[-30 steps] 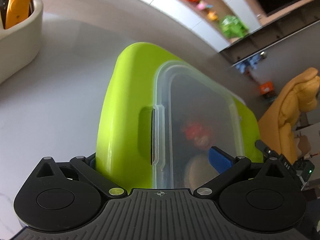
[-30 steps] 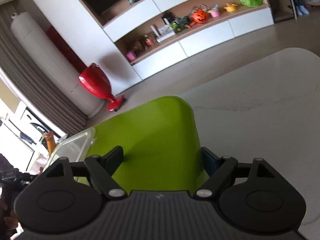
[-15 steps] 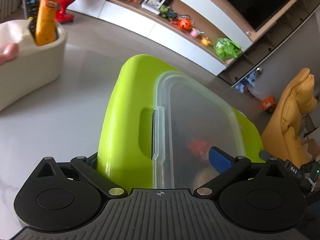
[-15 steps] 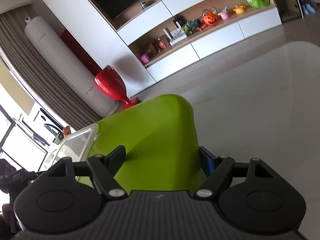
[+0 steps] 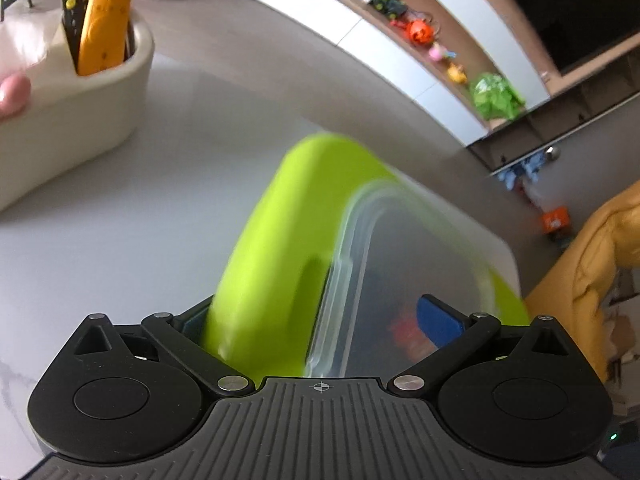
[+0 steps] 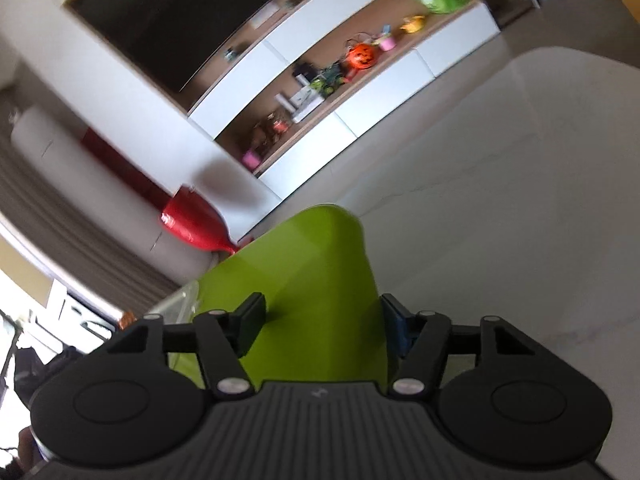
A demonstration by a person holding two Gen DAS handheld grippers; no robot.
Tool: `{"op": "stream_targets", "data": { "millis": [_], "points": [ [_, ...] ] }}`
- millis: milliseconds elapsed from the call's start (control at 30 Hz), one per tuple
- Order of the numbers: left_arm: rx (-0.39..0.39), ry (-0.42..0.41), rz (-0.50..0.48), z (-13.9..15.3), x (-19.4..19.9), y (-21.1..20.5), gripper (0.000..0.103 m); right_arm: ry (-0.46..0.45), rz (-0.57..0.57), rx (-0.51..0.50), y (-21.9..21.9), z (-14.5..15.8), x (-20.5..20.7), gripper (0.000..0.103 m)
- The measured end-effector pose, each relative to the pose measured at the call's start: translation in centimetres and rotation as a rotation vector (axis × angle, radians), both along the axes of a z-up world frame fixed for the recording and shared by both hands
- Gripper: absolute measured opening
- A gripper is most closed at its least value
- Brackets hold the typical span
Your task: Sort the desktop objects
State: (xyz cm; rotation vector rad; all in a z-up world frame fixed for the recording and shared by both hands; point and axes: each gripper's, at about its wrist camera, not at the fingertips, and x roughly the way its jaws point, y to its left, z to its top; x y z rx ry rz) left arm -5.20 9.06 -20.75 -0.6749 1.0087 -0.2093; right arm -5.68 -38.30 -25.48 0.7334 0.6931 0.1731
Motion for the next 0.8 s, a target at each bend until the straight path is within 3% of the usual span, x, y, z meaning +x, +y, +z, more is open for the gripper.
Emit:
{"op": "stream_targets", "data": {
  "millis": [167, 233, 400, 500, 667, 800],
  "points": [
    [-0.055, -0.087, 0.068, 2.0, -4.0, 2.7, 0.103, 0.014, -0.115, -0.06, -1.3, 2.5, -3.7, 0.076],
    [-0.093, -0.098, 0.107, 1.7, -5.9, 3.0, 0.103, 0.019, -0.11, -0.008, -1.8, 2.7, -5.4, 0.076],
    [-0.026, -0.073, 0.207, -0.1, -9.6, 2.1, 0.103, 0.052, -0.085, 0.058, -1.8, 1.7, -7.8, 0.076],
    [-0.016, -0.036, 0.245, -1.2, -10.7, 1.8, 0.103, 0.055, -0.042, 0.093, -1.5, 1.0, -8.1, 0.076],
    [-0.134, -0.026, 0.227, -3.3, -11.0, 1.7, 0.103, 0.064, 0.033, 0.101, -1.4, -0.5, -6.6, 0.07],
    [-0.138, -0.032, 0.198, -4.1, -9.3, 1.1, 0.103, 0.065, 0.045, 0.236, -2.1, -2.2, -5.4, 0.066]
  ]
}}
